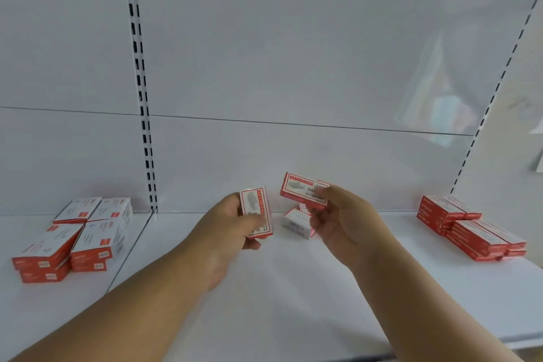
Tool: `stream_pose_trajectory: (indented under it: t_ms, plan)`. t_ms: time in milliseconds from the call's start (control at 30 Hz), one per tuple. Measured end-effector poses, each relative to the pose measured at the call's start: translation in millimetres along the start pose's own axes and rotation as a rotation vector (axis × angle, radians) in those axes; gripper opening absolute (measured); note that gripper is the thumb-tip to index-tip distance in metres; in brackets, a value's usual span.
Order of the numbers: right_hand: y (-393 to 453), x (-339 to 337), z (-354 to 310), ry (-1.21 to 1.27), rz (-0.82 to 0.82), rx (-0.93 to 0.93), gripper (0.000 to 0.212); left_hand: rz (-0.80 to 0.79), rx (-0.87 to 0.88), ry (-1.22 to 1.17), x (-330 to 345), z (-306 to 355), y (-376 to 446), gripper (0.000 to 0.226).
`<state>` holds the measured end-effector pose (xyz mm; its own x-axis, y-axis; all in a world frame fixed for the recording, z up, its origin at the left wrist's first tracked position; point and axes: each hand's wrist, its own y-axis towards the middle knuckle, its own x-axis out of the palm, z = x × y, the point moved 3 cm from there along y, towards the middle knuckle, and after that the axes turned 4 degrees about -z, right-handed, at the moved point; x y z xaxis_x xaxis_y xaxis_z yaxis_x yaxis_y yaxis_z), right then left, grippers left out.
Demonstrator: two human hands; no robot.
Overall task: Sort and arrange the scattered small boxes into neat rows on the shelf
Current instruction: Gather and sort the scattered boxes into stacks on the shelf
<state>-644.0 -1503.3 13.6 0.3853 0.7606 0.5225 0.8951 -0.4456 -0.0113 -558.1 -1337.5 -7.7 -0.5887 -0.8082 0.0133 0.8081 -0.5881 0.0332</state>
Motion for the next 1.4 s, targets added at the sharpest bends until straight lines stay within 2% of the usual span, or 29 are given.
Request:
stream_pose_trajectory:
  t_ms: [167,267,333,400,500,667,767,933,1067,1200,1400]
  plan:
    - [-12,-32,-34,0.268,0.032,-0.037,0.010,-0.101,0.016,-0.009,60,23,9,0.025]
    - [-24,-70,-61,0.272,-0.042,-0.082,0.029,-0.140,0.000,0.018,107,25,19,0.026]
    - [-33,-101,-81,0.201,-0.061,-0.104,0.037,-0.169,0.004,0.054,142,25,25,0.033]
    - [-43,-133,-103,0.113,-0.009,-0.147,0.028,-0.175,0.006,0.097,180,25,30,0.039]
    - [-53,-185,-138,-0.049,0.146,-0.205,0.016,-0.206,0.010,0.077,239,28,35,0.040]
    - [-54,-266,-185,-0.526,0.445,-0.280,0.028,-0.196,-0.016,0.102,319,22,54,0.047]
    - [-45,-297,-192,-0.747,0.499,-0.225,0.023,-0.184,-0.046,0.176,348,12,63,0.042]
    - [-30,-319,-192,-1.080,0.460,-0.172,0.023,-0.114,-0.036,0.320,370,6,69,0.027]
    - [-23,-321,-195,-1.406,0.374,-0.159,0.029,-0.045,-0.013,0.495,372,11,73,0.028]
    - [-23,-308,-199,-1.504,0.325,-0.266,0.019,-0.049,-0.013,0.582,374,10,73,0.030]
    - [-21,-272,-191,-1.535,0.174,-0.450,0.009,0.048,0.115,0.678,350,22,62,0.012]
